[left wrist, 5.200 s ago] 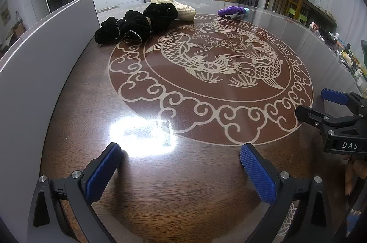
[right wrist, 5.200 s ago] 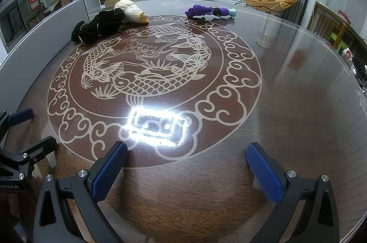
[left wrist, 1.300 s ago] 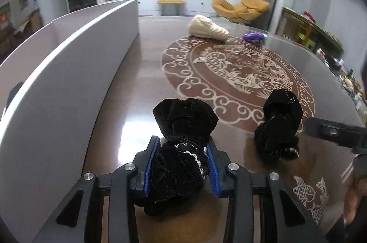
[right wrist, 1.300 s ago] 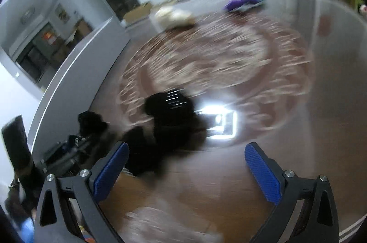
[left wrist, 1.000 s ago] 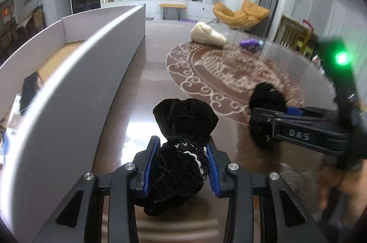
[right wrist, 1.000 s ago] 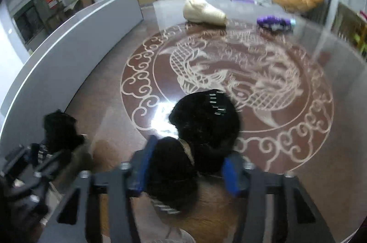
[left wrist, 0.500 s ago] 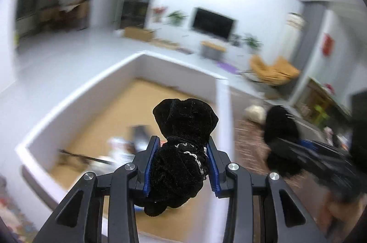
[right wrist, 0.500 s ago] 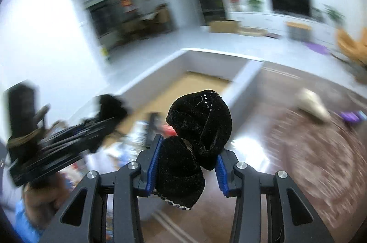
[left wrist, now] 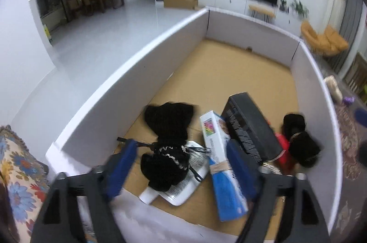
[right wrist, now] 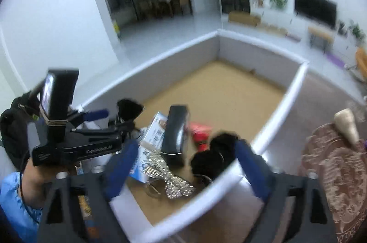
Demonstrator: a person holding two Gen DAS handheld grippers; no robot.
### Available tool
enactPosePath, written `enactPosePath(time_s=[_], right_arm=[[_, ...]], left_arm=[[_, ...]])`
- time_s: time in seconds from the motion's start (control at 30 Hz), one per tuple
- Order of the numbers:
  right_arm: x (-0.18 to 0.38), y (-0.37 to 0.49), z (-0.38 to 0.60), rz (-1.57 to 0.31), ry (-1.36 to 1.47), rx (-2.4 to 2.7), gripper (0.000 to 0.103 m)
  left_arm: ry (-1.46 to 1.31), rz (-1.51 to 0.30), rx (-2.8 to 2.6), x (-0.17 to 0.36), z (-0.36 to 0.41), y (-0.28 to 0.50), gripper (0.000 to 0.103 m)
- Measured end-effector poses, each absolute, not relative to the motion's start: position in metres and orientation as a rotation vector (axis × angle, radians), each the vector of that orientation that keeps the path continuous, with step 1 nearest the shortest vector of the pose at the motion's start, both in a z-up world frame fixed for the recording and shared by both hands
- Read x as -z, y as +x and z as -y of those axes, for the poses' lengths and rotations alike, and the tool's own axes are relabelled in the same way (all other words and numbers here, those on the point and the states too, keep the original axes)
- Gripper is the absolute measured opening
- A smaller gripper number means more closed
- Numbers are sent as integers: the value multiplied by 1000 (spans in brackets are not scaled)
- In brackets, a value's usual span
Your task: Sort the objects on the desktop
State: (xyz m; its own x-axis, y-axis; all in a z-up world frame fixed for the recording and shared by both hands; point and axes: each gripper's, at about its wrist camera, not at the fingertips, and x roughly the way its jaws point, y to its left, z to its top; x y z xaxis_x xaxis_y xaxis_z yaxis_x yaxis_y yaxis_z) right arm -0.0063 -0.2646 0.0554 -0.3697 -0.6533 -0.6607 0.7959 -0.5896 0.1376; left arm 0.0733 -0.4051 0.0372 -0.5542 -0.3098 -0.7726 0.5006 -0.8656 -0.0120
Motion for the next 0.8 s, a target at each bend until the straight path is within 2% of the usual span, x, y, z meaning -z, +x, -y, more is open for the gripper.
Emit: enactPosePath(time_s=[0.1,0.2,0.43,0.53,0.7,0.8], right_arm=[[-59,-3,217,-256,763,2136,102],[-41,-4,157,-312,741,2267,102],[50,-42,6,-493,1093,2491,102],[65,-60,-47,-454,1202,2560,102],[68,-83,-99,-303,1301,2640,102],[69,-93,-102,-228,1323,2643,102]], left_arm=[[1062,-347,2456,-44,388,87,85],[1021,-350,2544,-51,357,105,85],[1045,-254,2855,-83,237,107,86],[1147,-208,2999,-83,174,90,102],[1372,-150,3000,-36,110,50,102],[1476,-176,2921,-6,94,18,102]])
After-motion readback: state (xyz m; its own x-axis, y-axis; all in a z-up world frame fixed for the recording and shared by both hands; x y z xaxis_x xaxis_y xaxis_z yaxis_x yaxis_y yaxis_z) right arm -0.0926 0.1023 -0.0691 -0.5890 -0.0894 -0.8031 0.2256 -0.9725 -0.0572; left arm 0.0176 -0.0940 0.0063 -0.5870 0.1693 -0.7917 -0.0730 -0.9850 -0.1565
